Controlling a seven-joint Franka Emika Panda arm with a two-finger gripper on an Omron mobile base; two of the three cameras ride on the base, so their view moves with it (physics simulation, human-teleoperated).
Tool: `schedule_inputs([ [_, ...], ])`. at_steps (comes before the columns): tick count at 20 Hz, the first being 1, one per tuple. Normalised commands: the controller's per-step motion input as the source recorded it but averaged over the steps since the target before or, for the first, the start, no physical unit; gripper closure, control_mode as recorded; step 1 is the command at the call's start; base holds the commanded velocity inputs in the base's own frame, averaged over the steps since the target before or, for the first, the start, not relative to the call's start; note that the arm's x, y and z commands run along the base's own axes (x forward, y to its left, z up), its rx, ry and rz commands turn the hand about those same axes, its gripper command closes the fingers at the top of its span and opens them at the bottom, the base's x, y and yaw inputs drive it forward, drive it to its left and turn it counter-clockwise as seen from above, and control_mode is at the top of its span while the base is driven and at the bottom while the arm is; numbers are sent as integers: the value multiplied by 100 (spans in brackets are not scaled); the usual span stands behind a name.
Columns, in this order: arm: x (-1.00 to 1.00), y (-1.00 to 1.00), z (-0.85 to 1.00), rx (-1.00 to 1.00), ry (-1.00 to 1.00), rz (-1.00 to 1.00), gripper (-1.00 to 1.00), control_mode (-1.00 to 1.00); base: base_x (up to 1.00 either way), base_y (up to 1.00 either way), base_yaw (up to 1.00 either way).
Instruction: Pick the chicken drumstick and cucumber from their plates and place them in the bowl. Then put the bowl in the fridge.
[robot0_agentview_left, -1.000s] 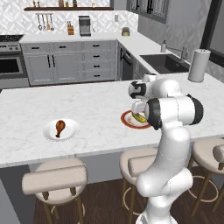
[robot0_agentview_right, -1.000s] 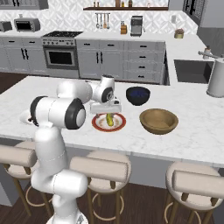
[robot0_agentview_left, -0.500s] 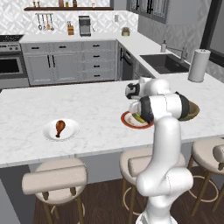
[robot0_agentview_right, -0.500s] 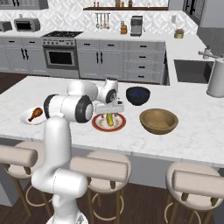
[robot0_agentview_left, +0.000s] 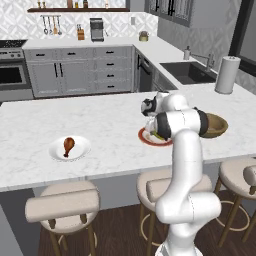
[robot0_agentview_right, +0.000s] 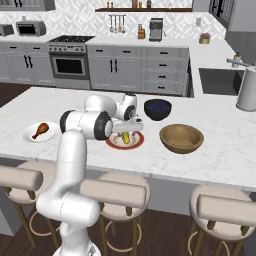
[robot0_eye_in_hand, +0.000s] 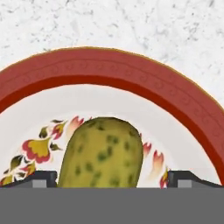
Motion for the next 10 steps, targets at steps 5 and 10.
schedule_inputs([
  [5, 1, 0, -25, 0, 0, 0, 100, -100, 0, 0, 0],
  [10, -30, 1, 1, 0, -6, 0, 100, -100, 0, 0, 0],
])
